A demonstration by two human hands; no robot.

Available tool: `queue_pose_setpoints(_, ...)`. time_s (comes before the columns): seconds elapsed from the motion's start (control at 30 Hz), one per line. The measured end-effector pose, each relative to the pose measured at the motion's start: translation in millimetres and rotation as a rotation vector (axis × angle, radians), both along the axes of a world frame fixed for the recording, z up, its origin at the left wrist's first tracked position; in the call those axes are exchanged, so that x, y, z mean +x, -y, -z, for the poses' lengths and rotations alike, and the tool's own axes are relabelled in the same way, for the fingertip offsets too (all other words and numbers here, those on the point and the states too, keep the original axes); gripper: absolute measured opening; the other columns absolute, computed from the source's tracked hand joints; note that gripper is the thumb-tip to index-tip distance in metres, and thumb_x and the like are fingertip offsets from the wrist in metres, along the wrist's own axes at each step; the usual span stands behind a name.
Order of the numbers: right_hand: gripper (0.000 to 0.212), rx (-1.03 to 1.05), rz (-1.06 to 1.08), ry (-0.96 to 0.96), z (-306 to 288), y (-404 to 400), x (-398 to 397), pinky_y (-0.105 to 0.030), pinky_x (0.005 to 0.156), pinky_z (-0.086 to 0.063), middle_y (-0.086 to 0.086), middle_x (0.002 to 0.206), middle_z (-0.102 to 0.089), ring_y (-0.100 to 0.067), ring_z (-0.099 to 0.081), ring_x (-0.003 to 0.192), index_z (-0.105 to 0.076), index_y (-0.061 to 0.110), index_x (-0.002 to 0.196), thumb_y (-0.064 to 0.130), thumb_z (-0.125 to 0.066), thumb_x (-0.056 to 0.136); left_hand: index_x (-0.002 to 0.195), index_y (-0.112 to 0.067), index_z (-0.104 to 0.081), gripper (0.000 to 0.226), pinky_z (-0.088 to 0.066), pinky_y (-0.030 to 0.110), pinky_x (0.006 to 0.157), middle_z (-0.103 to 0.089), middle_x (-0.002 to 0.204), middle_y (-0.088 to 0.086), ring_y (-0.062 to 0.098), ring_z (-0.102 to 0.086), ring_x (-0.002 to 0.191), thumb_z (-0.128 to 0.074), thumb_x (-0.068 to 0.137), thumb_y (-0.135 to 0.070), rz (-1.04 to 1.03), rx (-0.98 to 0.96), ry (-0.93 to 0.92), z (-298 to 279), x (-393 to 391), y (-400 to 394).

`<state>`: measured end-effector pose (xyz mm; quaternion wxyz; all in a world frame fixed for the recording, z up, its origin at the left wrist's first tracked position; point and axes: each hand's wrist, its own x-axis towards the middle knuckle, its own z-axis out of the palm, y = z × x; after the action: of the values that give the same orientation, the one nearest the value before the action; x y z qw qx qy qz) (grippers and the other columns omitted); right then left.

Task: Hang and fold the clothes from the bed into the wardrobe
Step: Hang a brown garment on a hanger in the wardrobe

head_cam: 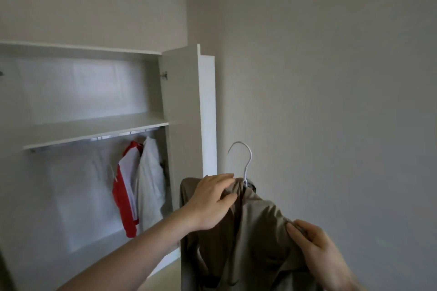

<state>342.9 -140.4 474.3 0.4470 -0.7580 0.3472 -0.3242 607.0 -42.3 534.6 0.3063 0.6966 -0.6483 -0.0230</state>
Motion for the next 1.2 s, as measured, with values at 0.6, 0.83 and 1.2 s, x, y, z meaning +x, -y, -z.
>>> queue_pose_setpoints(0.6,0.028,0.232,-0.129,0.033,21.0,28.6,331.1,-0.033,0.08,-0.053,0.005,0.076,-0.076,-0.017,-0.07,0.085,-0.076,0.02,0.084,0.034,-0.059,0.102,0.124,-0.045,-0.059,0.031,-0.029,0.019,0.109,-0.044,0.137,-0.027,-0.008,-0.038,0.127,-0.057,0.102,-0.024,-0.47,-0.002,-0.168,40.1,299.5,-86.6)
queue_pose_setpoints(0.83,0.026,0.29,-0.227,-0.028,40.8,75.0,442.4,-0.036,0.082,-0.049,-0.006,0.085,-0.073,-0.019,-0.065,0.084,-0.073,0.012,0.086,0.028,-0.062,0.102,0.112,-0.045,-0.058,0.038,-0.03,0.001,0.091,-0.05,0.124,-0.023,-0.017,-0.045,0.113,-0.064,0.094,-0.012,-0.641,0.037,-0.228,58.6,394.9,-74.6)
queue_pose_setpoints(1.2,0.026,0.411,-0.299,-0.048,86.8,127.9,610.7,-0.049,0.101,-0.048,-0.026,0.104,-0.071,-0.039,-0.065,0.103,-0.073,-0.006,0.098,0.016,-0.06,0.103,0.126,-0.024,-0.064,0.039,-0.022,-0.005,0.093,-0.047,0.131,-0.011,0.002,-0.042,0.123,-0.067,0.092,-0.006,-0.858,0.055,-0.262,103.4,518.4,-71.3)
